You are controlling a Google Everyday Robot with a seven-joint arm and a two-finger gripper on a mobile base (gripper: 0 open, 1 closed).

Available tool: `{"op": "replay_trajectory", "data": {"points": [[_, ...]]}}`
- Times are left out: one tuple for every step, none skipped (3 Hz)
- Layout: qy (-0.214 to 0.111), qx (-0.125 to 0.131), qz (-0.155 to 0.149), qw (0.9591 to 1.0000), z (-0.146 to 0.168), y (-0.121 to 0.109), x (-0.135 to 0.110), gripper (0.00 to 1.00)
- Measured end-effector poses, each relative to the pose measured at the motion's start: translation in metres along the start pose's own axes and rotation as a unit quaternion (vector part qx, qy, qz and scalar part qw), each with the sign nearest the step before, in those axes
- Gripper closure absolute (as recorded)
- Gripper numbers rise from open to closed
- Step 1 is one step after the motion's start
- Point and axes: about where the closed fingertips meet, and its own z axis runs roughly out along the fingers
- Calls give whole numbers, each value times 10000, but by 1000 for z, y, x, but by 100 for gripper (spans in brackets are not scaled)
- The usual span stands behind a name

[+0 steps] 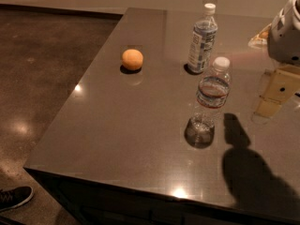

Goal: Pick water bottle

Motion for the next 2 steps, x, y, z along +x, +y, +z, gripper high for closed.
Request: {"op": "replay_trajectory", "data": {"points": [[0, 1, 0, 10000, 0, 0, 0, 0], [-275, -26, 58, 9996, 2, 0, -3, 0]]}}
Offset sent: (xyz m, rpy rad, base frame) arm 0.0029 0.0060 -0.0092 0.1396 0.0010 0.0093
